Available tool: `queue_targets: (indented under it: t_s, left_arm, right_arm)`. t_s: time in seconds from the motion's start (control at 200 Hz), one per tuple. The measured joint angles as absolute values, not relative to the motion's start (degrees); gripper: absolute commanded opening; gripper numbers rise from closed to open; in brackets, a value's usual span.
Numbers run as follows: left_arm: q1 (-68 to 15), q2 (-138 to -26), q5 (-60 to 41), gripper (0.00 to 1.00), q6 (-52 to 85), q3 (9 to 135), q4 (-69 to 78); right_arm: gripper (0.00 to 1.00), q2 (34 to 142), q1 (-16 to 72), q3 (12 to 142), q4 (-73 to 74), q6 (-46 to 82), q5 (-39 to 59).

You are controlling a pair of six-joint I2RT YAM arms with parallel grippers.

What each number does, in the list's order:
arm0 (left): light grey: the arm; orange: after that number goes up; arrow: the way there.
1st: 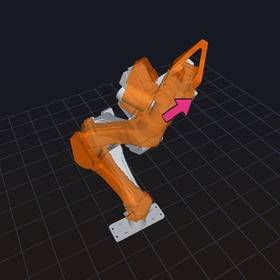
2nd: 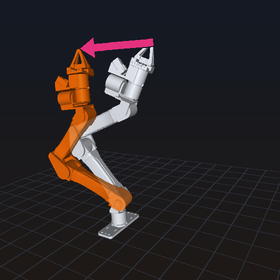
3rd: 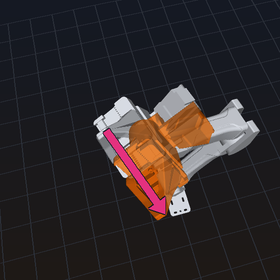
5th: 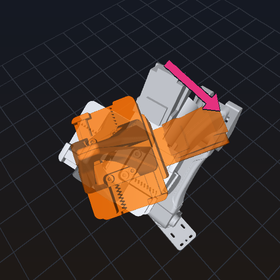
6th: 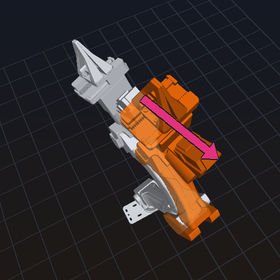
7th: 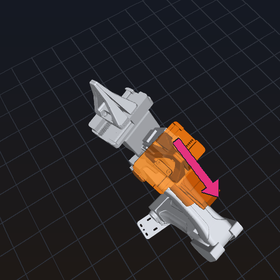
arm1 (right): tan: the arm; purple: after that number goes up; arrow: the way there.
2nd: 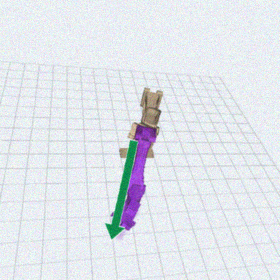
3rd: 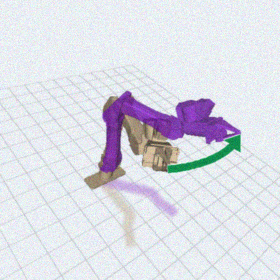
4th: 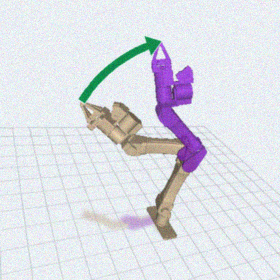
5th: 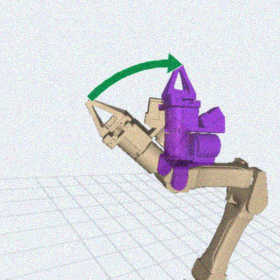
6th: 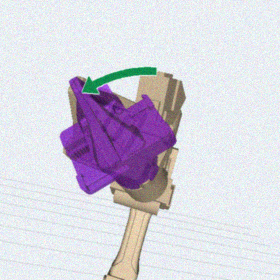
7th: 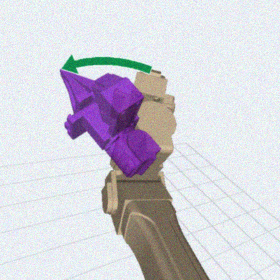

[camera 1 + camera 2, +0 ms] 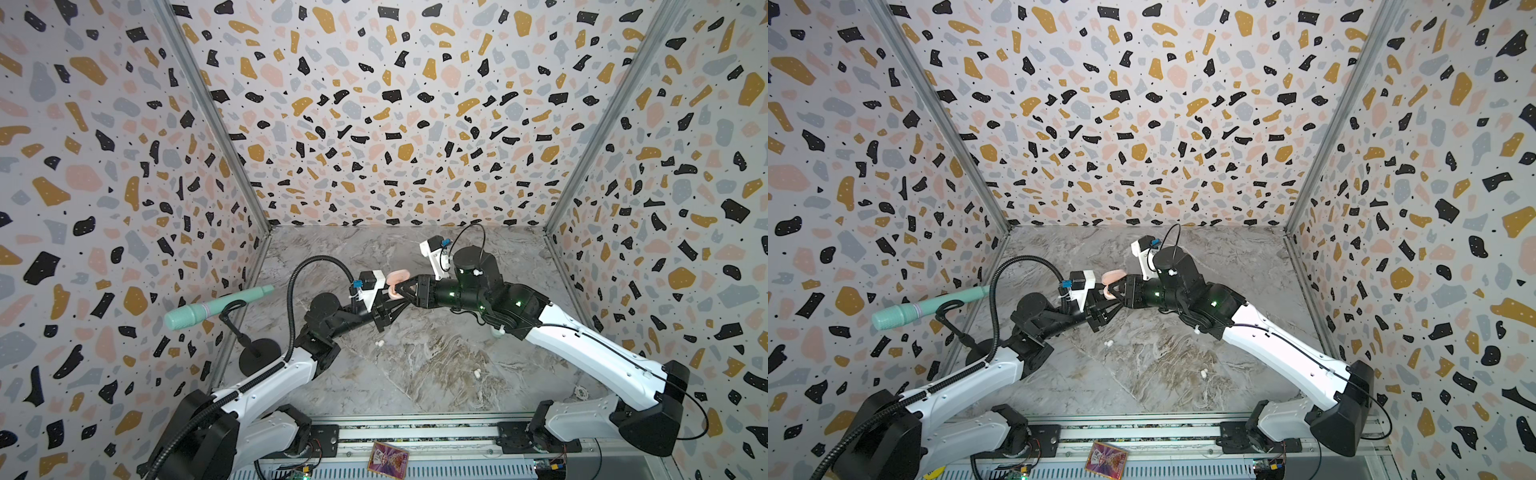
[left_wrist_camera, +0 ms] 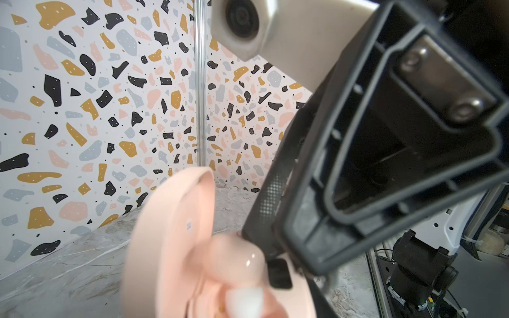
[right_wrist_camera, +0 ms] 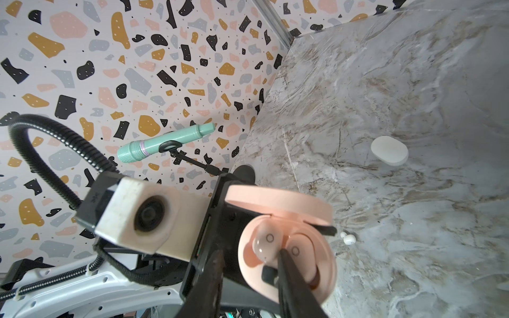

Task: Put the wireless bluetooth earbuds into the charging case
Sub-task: 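Press the earbud into the empty case slot and open the right gripper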

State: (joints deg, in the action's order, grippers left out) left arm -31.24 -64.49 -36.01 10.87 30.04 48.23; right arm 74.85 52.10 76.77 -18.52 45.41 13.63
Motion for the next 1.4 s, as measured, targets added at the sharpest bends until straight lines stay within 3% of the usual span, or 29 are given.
queue_targets:
  t_s: [0.36, 0.806, 1.402]
  left_arm:
    - [-31.2, -64.5, -35.5, 0.30, 10.1, 30.0, 48.7]
    - [-31.2, -64.2, -35.6, 0.30, 10.3, 30.0, 48.2]
    - [-31.2, -64.0, -35.7, 0.30, 10.1, 30.0, 47.6]
  right_arm:
    - [0.39, 74.1, 52.5, 82.7, -27.5, 44.5, 11.8]
    - [0.39, 81.3, 52.5, 87.5, -28.5, 41.5, 12.8]
    - [0.39, 81.6, 53.3, 87.9, -28.9, 42.0, 13.5]
